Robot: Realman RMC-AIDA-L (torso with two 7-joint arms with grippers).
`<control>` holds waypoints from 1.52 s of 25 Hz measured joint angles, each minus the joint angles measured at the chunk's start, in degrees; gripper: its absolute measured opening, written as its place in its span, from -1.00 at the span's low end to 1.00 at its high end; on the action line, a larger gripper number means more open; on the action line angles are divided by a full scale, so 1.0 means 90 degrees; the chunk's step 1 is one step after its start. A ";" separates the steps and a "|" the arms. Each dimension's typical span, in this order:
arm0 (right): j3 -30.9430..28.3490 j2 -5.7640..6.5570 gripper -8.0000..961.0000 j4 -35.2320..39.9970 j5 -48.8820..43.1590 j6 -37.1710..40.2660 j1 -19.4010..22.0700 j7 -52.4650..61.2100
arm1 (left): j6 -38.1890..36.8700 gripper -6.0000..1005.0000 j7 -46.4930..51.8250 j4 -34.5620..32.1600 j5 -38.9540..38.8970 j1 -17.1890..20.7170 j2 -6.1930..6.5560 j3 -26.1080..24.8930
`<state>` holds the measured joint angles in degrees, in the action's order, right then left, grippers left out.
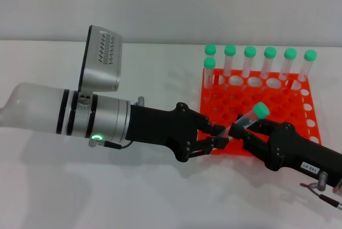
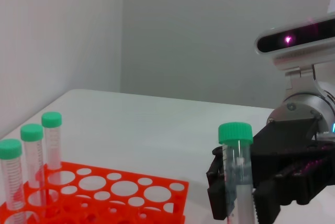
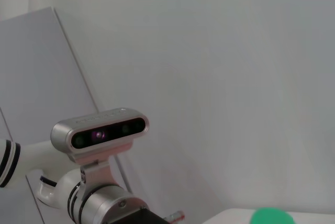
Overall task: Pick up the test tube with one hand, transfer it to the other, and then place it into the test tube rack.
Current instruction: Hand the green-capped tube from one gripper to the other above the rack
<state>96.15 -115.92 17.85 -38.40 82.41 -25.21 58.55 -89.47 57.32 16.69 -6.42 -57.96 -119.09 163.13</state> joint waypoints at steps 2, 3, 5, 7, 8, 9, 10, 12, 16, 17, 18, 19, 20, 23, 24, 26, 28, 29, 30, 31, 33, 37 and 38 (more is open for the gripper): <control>0.0000 0.0000 -0.36 0.0000 0.0001 -0.0011 -0.0017 0.0000 | 0.0001 -0.60 -0.0007 -0.0022 0.0000 0.0000 0.0001 0.0000; 0.0001 0.0000 -0.38 0.0000 0.0000 -0.0017 -0.0035 0.0000 | 0.0007 -0.60 -0.0009 -0.0045 0.0001 0.0000 0.0000 0.0000; 0.0001 -0.0010 -0.41 -0.0012 0.0000 -0.0024 -0.0076 0.0000 | 0.0035 -0.60 -0.0010 -0.0085 0.0017 0.0000 0.0000 0.0000; 0.0001 -0.0023 -0.44 -0.0023 0.0000 -0.0027 -0.0095 -0.0003 | 0.0057 -0.60 -0.0012 -0.0089 0.0024 0.0002 0.0001 0.0000; 0.0000 -0.0026 -0.45 -0.0023 -0.0002 -0.0028 -0.0096 -0.0005 | 0.0064 -0.60 -0.0012 -0.0089 0.0027 0.0005 0.0000 0.0000; 0.0000 -0.0027 -0.47 -0.0021 -0.0002 -0.0028 -0.0097 -0.0008 | 0.0065 -0.60 -0.0012 -0.0089 0.0028 0.0007 0.0000 0.0000; 0.0000 -0.0028 -0.48 -0.0019 -0.0003 -0.0028 -0.0097 -0.0009 | 0.0067 -0.60 -0.0013 -0.0089 0.0028 0.0010 0.0001 0.0000; 0.0000 -0.0029 -0.51 -0.0016 -0.0002 -0.0030 -0.0098 -0.0013 | 0.0072 -0.60 -0.0013 -0.0089 0.0030 0.0016 0.0000 0.0000; -0.0001 -0.0030 -0.51 -0.0012 -0.0020 -0.0061 -0.0100 -0.0051 | 0.0078 -0.60 -0.0014 -0.0088 0.0023 0.0030 0.0001 0.0000; -0.0001 -0.0030 -0.51 -0.0011 -0.0021 -0.0066 -0.0099 -0.0058 | 0.0079 -0.60 -0.0022 -0.0087 0.0020 0.0034 0.0001 0.0000; -0.0001 -0.0030 -0.51 -0.0010 -0.0023 -0.0074 -0.0100 -0.0064 | 0.0083 -0.60 -0.0035 -0.0087 0.0018 0.0034 0.0001 0.0000; -0.0001 -0.0030 -0.54 -0.0010 -0.0024 -0.0082 -0.0099 -0.0072 | 0.0086 -0.60 -0.0042 -0.0086 0.0017 0.0034 0.0001 0.0000; -0.0001 -0.0030 -0.56 -0.0009 -0.0025 -0.0087 -0.0100 -0.0080 | 0.0093 -0.60 -0.0050 -0.0087 0.0017 0.0034 0.0001 0.0000; 0.0000 -0.0029 -0.56 -0.0010 -0.0025 -0.0110 -0.0099 -0.0105 | 0.0124 -0.60 -0.0060 -0.0087 0.0017 0.0034 0.0000 0.0000; 0.0000 -0.0029 -0.56 -0.0010 -0.0025 -0.0117 -0.0099 -0.0107 | 0.0133 -0.60 -0.0061 -0.0087 0.0016 0.0034 0.0001 0.0000; 0.0001 -0.0026 -0.56 -0.0010 -0.0028 -0.0128 -0.0099 -0.0108 | 0.0133 -0.60 -0.0063 -0.0087 0.0017 0.0034 0.0000 0.0000; 0.0002 -0.0022 -0.56 -0.0010 -0.0043 -0.0137 -0.0101 -0.0109 | 0.0118 -0.60 -0.0067 -0.0087 0.0010 0.0033 0.0002 -0.0005; 0.0003 -0.0020 -0.56 -0.0011 -0.0044 -0.0139 -0.0104 -0.0109 | 0.0108 -0.59 -0.0069 -0.0087 -0.0003 0.0039 0.0004 -0.0007; 0.0002 -0.0017 -0.56 -0.0011 -0.0044 -0.0141 -0.0109 -0.0110 | 0.0107 -0.59 -0.0068 -0.0087 -0.0036 0.0046 0.0007 -0.0009; 0.0002 -0.0015 -0.56 -0.0011 -0.0044 -0.0141 -0.0111 -0.0109 | 0.0107 -0.58 -0.0066 -0.0087 -0.0054 0.0055 0.0008 -0.0012; 0.0002 -0.0013 -0.56 -0.0010 -0.0044 -0.0145 -0.0114 -0.0110 | 0.0106 -0.57 -0.0055 -0.0087 -0.0078 0.0064 0.0009 -0.0014; 0.0001 -0.0010 -0.56 -0.0011 -0.0045 -0.0160 -0.0125 -0.0110 | 0.0090 -0.23 -0.0032 -0.0087 -0.0083 0.0081 0.0005 -0.0015; 0.0000 -0.0007 -0.56 -0.0012 -0.0044 -0.0161 -0.0129 -0.0110 | 0.0088 -0.15 -0.0030 -0.0087 -0.0082 0.0095 0.0004 -0.0014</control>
<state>96.15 -115.98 17.74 -38.80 80.96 -26.38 57.56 -88.67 57.05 15.91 -7.16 -57.10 -119.05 163.00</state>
